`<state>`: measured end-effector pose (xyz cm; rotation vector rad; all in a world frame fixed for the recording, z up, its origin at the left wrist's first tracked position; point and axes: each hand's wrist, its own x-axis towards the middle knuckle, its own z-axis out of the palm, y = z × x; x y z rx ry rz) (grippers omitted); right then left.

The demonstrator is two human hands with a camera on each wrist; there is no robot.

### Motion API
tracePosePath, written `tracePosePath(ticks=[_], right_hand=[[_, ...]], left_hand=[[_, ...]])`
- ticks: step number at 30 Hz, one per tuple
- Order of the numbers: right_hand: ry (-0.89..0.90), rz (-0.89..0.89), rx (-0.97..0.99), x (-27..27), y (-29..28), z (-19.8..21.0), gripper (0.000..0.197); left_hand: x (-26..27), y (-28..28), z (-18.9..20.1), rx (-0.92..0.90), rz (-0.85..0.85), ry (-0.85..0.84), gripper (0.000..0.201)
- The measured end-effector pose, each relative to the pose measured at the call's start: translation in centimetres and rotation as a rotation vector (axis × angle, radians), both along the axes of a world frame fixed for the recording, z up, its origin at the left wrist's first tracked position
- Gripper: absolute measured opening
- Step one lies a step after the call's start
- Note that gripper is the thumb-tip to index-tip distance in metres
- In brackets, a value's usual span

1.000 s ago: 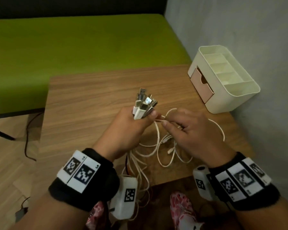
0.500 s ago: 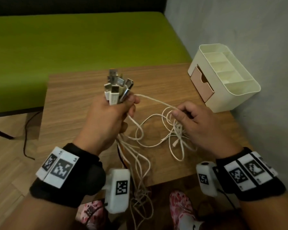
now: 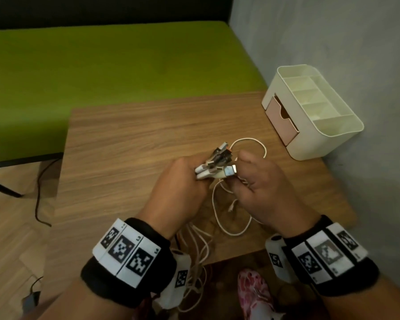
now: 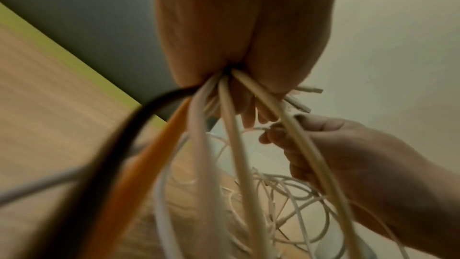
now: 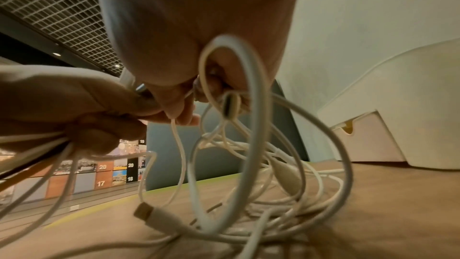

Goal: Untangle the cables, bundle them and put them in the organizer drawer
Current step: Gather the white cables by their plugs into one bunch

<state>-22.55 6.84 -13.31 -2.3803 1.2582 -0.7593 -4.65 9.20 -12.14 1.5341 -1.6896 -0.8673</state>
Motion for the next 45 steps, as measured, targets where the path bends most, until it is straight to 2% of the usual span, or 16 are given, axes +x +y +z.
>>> tracePosePath(ticks=[4,7,8,12,14,16,18,21,24,26,28,31,33,38,43,45], right_hand=[[-0.018,-0.007,-0.086,0.7,0.1,0.2,0.026],[-0.028,-0.020,-0.073,0.5,0.1,0.5,0.024],[-0.016,-0.022,-0.032,0.3,0.0,0.6,0.026],[0.155,-0.182,0.210,-1.0,-1.1,-0.1,0.024],[0.241,-0.286,0.246,-1.5,-1.4,-0.3,0.021],[0.200,-0.358,0.312,-1.8,-1.5,0.1,0.016],[0.032,-0.371,0.445,-1.9,-1.5,0.7,0.008],[-0.251,-0.269,0.663,-1.6,-1.0,2.0,0.011],[-0.438,-0.208,0.677,-1.4,-0.6,2.7,0.011],[-0.405,-0.227,0.618,-1.3,-0.4,2.7,0.011],[-0.264,-0.225,0.563,-1.0,-0.3,2.2,0.013],[-0.078,-0.174,0.403,-0.1,0.0,0.9,0.017],[-0.034,-0.114,0.240,0.6,0.1,0.2,0.017],[-0.097,-0.062,0.006,0.9,0.0,0.6,0.017],[-0.123,-0.033,0.022,1.0,0.1,0.9,0.019],[-0.131,-0.039,0.145,1.1,0.2,0.8,0.012]], left_hand=[[0.0,-0.2,-0.5,0.033,-0.065,0.075,0.037],[0.5,-0.4,0.3,-0.007,-0.068,0.055,0.027],[0.8,-0.5,0.6,-0.012,-0.040,0.102,0.025],[2.7,-1.0,1.6,0.089,0.129,0.516,0.024],[3.4,-1.0,1.5,0.133,0.196,0.583,0.024],[3.9,-1.2,1.2,0.157,0.249,0.553,0.023],[4.2,-1.3,0.8,0.153,0.284,0.427,0.021],[4.2,-1.3,0.5,0.161,0.290,0.178,0.017],[3.5,-1.3,0.2,0.167,0.262,0.023,0.016],[2.7,-1.1,0.0,0.138,0.275,-0.044,0.023],[1.9,-0.8,0.0,0.073,0.259,-0.054,0.027],[0.8,0.0,0.8,-0.117,0.153,-0.024,0.038],[0.4,0.3,0.9,-0.175,0.060,0.012,0.034],[0.5,0.0,-0.1,-0.040,-0.021,-0.031,0.036],[0.8,-0.4,0.4,-0.070,-0.002,-0.030,0.028],[1.4,-1.0,0.5,-0.032,0.076,0.123,0.027]])
